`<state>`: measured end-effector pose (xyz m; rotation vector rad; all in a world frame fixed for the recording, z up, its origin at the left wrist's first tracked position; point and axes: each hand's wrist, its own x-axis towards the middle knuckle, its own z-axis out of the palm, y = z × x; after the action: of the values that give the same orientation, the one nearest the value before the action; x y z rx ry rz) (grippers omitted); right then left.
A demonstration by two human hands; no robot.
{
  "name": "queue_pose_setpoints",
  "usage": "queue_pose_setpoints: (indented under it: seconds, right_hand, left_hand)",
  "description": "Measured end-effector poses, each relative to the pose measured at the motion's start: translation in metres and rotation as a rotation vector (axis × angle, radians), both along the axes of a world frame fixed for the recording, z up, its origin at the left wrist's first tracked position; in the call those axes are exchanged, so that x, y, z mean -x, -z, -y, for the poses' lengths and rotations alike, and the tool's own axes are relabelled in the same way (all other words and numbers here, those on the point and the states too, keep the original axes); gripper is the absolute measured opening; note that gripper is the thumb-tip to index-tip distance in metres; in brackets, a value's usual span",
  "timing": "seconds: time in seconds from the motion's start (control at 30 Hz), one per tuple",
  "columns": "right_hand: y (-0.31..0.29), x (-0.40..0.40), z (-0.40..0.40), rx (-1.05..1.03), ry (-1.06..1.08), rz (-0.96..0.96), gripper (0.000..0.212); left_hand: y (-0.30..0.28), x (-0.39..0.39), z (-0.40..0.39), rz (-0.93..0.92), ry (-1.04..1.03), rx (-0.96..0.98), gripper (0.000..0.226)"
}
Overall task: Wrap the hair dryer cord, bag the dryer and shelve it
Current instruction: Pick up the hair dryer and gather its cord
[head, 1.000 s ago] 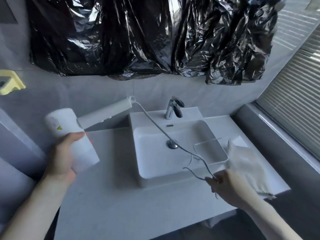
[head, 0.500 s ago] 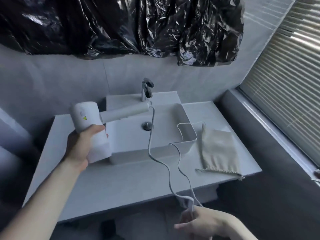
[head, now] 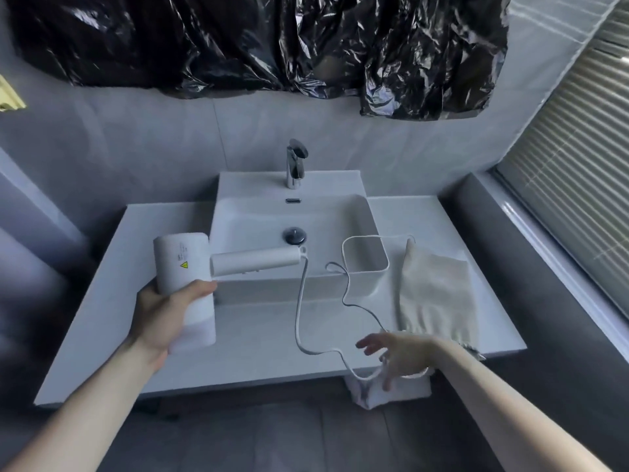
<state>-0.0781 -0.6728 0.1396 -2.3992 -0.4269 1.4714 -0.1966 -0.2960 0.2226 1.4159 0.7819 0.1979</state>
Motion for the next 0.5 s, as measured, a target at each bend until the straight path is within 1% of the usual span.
queue_pose_setpoints:
  seconds: [0.07, 0.1, 0.13, 0.17, 0.2, 0.23, 0.27, 0.3, 0.33, 0.4, 0.47, 0.5]
  right_hand:
    - [-0.021, -0.015, -0.002, -0.15, 0.016, -0.164, 0.087]
    - [-0.028, -0.022, -0.003, -0.268, 0.072, -0.239, 0.08]
    - [-0.03, -0.03, -0.006, -0.404, 0.177, -0.269, 0.073]
    - [-0.03, -0.038, -0.014, -0.538, 0.322, -0.246, 0.065]
    - [-0.029, -0.048, -0.026, -0.642, 0.489, -0.182, 0.056]
    - [-0.022, -0.059, -0.04, -0.676, 0.639, -0.038, 0.049]
    - [-0.013, -0.072, -0.054, -0.652, 0.749, 0.158, 0.045]
    - [0.001, -0.088, -0.066, -0.616, 0.825, 0.313, 0.045]
    - [0.011, -0.102, -0.079, -0.591, 0.892, 0.381, 0.046]
    - [0.031, -0.128, -0.099, -0.584, 0.993, 0.362, 0.043]
    - [0.05, -0.148, -0.112, -0.507, 1.018, 0.379, 0.039]
    - [0.06, -0.157, -0.116, -0.456, 0.998, 0.437, 0.032]
  left_hand:
    - [0.006, -0.003, -0.006, -0.014, 0.01, -0.034, 0.071]
    - [0.011, -0.004, -0.009, -0.014, 0.016, -0.042, 0.076]
    - [0.016, -0.006, -0.011, -0.009, 0.02, -0.044, 0.079]
    - [0.02, -0.008, -0.014, -0.001, 0.03, -0.046, 0.08]
    - [0.026, -0.011, -0.015, 0.0, 0.037, -0.053, 0.08]
    - [0.032, -0.014, -0.017, 0.001, 0.044, -0.059, 0.077]
    - [0.038, -0.016, -0.017, 0.007, 0.054, -0.054, 0.071]
    - [0.044, -0.019, -0.018, 0.016, 0.064, -0.046, 0.062]
    - [0.051, -0.021, -0.019, 0.024, 0.067, -0.048, 0.054]
    - [0.069, -0.026, -0.023, 0.047, 0.069, -0.078, 0.05]
    - [0.089, -0.028, -0.028, 0.08, 0.076, -0.105, 0.059]
    - [0.1, -0.028, -0.031, 0.095, 0.073, -0.118, 0.063]
